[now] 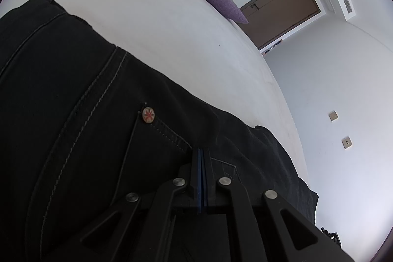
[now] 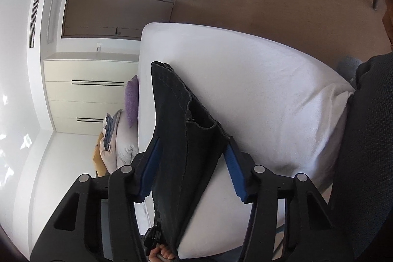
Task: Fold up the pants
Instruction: 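Lay the hems onto the waistband with the right tool, folding the jeans in half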
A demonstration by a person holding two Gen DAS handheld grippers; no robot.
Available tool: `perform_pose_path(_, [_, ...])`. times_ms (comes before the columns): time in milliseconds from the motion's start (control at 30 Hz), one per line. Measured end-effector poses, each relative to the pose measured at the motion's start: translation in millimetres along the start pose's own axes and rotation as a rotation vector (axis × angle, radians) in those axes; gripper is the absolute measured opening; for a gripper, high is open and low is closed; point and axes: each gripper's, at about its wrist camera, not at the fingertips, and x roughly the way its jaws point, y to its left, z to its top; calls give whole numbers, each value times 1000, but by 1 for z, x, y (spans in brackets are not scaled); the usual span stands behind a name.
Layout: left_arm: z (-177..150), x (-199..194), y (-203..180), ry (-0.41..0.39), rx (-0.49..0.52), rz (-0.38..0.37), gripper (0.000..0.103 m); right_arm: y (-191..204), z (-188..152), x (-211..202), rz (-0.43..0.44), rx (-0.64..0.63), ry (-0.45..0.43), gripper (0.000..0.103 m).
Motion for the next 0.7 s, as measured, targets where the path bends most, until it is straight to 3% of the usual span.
perform_pose_path(167, [-2, -1, -1, 0, 5, 4, 5, -10, 7, 2, 53, 21, -24, 48])
perform_pose_path(333, [-4, -1, -1, 0, 7, 8, 5, -12, 27, -6, 23, 1, -19, 14])
perform_pose_path(433, [-5, -4, 0, -1, 9, 11, 5, -11, 27, -3, -5, -8, -49, 10])
perform_pose_path(600, [-6, -7, 1, -4, 10, 14, 5, 36, 9, 0, -179, -291, -85, 9])
perform_pose_path(700, [-6, -9, 2, -5, 11, 17, 5, 90, -35, 19, -307, -641, -68, 9])
